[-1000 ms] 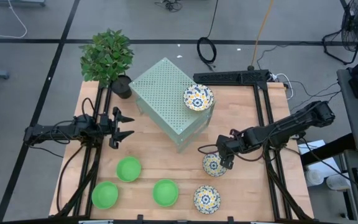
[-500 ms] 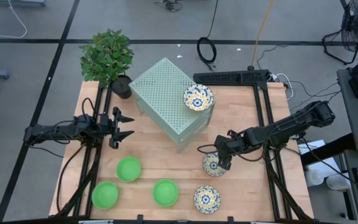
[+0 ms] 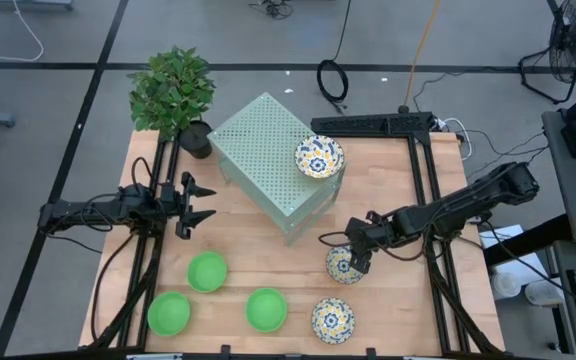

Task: Pick & Place Mini bowls
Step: Stack the bottom yellow patterned bowl on the yellow patterned bowl on the shelf

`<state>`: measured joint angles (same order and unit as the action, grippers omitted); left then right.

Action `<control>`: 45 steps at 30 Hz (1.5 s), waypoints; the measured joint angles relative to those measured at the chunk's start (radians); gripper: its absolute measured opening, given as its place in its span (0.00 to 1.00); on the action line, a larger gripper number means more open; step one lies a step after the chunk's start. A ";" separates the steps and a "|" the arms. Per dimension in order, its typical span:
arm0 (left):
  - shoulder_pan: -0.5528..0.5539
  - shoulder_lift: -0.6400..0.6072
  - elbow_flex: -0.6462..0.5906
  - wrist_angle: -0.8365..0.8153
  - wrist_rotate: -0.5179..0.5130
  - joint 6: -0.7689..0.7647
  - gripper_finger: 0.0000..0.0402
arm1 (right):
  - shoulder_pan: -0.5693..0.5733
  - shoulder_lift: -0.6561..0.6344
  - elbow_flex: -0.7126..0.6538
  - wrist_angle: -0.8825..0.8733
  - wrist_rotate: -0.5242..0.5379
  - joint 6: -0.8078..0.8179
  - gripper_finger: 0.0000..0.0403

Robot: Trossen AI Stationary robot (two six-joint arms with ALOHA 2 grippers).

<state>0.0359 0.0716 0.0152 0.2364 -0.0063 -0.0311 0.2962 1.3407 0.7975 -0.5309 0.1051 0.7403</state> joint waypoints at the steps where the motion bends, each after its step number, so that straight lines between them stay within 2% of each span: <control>1: 0.000 0.000 0.000 0.000 0.000 0.000 0.67 | 0.000 0.000 -0.008 0.006 0.002 0.000 0.35; 7: 0.000 0.000 0.000 0.000 0.000 0.000 0.67 | 0.000 0.000 -0.042 0.025 0.029 0.007 0.35; 20: 0.000 0.000 0.000 0.000 0.000 0.000 0.67 | 0.022 0.000 -0.148 0.185 0.025 -0.019 0.35; 45: 0.000 0.000 0.000 0.000 0.000 0.000 0.67 | 0.022 0.000 -0.151 0.190 0.055 -0.023 0.35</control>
<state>0.0357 0.0716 0.0154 0.2365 -0.0063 -0.0311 0.3180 1.3411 0.6464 -0.3405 0.1604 0.7169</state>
